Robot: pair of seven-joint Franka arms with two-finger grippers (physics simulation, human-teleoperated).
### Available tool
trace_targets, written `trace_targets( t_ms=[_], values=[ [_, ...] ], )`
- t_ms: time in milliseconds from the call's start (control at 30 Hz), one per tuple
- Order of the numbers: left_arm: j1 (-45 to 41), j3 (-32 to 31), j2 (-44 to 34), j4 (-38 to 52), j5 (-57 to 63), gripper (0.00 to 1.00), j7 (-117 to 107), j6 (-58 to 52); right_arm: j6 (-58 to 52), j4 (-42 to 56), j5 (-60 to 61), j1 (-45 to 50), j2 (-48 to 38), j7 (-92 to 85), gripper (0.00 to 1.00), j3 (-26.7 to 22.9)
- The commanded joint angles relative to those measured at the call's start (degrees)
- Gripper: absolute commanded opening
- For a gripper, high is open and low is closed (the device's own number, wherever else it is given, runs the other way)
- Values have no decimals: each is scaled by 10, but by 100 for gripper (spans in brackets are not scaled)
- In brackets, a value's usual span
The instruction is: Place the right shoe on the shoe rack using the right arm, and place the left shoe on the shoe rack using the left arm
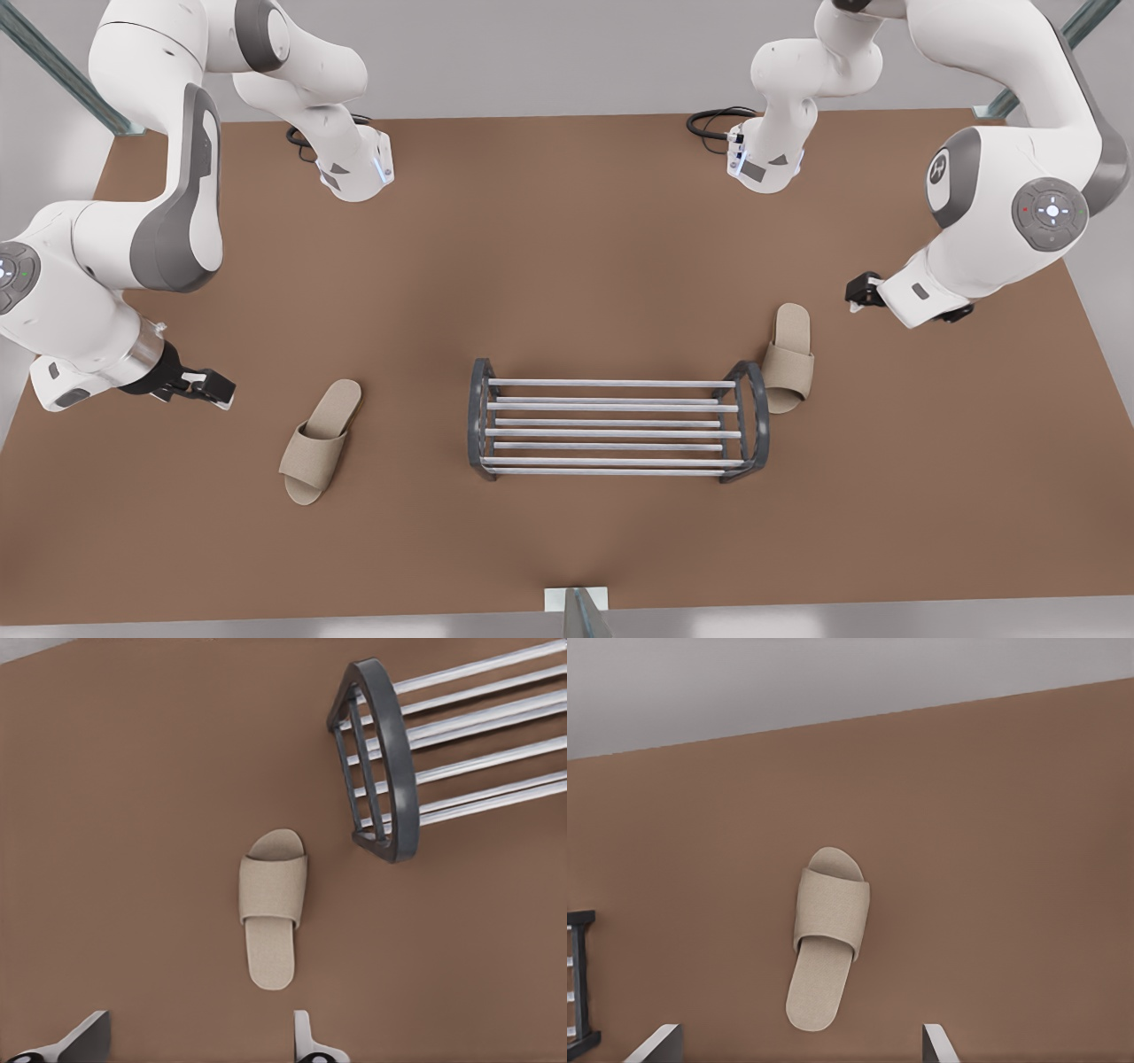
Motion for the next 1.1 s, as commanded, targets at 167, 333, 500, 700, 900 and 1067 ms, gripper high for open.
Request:
trace_targets(
  t_ms=[167,333,500,700,900,1067],
  values=[
    [9,85,-37,-210,-150,100,10,77,0,0,0,1,-1,14,100,0],
    [2,160,-94,-566,-563,100,454,520,-4,0,-4,4,-2,18,100,-1],
    [0,61,-77,-617,-1374,100,1047,674,-17,-18,-5,17,9,13,100,1],
    [0,43,3,-574,-1446,100,1061,664,9,-218,-160,47,-177,130,92,96],
    [5,44,-14,-610,-1491,100,1067,626,323,-375,-678,47,-125,-3,97,140],
    [5,42,5,-604,-1549,100,1069,580,525,-475,-1127,-66,-97,203,100,138]
  ],
)
